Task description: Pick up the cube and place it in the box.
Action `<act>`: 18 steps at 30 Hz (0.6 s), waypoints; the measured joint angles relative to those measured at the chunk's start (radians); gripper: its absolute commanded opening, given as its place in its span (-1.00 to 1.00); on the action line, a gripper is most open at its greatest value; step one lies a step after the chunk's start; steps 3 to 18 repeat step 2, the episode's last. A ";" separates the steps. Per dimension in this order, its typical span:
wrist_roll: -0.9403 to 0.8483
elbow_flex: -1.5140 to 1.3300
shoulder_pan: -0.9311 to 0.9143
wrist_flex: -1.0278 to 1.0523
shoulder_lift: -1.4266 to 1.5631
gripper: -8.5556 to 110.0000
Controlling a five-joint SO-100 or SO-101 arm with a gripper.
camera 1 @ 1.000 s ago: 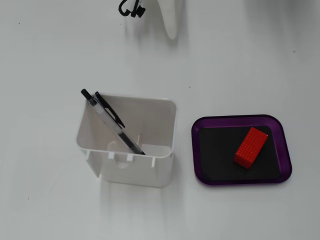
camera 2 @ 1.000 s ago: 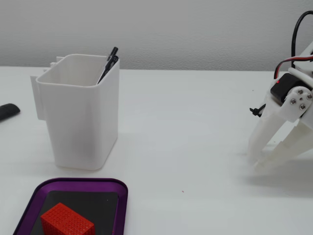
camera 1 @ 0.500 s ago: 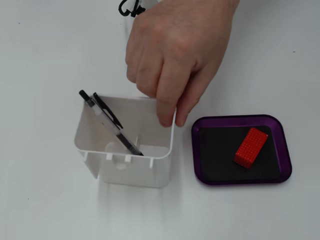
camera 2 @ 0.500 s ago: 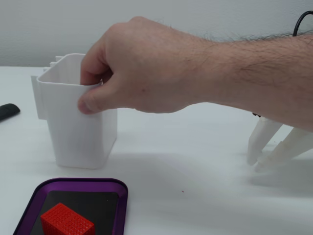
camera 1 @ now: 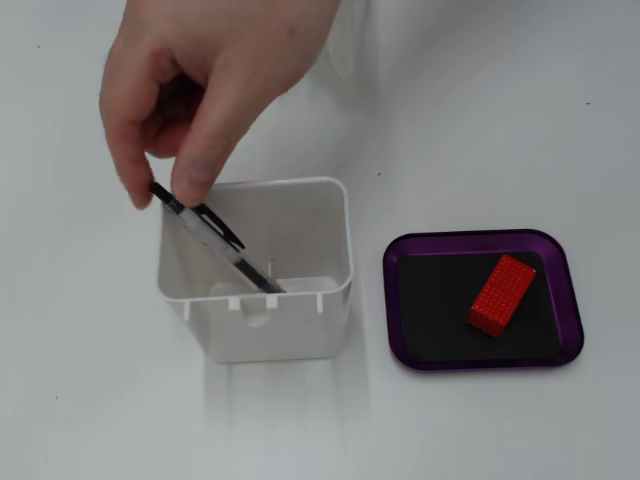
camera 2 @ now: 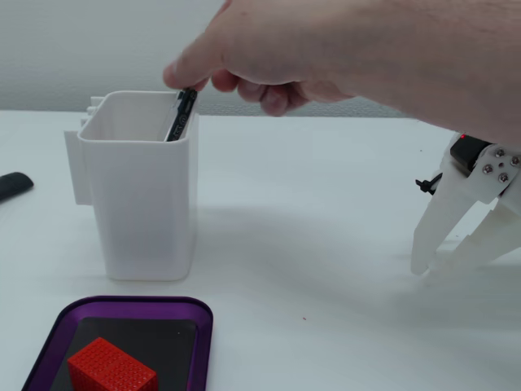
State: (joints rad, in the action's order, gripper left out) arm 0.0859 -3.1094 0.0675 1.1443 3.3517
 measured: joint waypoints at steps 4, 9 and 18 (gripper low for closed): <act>0.000 0.000 0.000 0.000 0.000 -0.86; 0.000 0.000 0.000 0.000 0.000 -0.86; 0.000 0.000 0.000 0.000 0.000 -0.86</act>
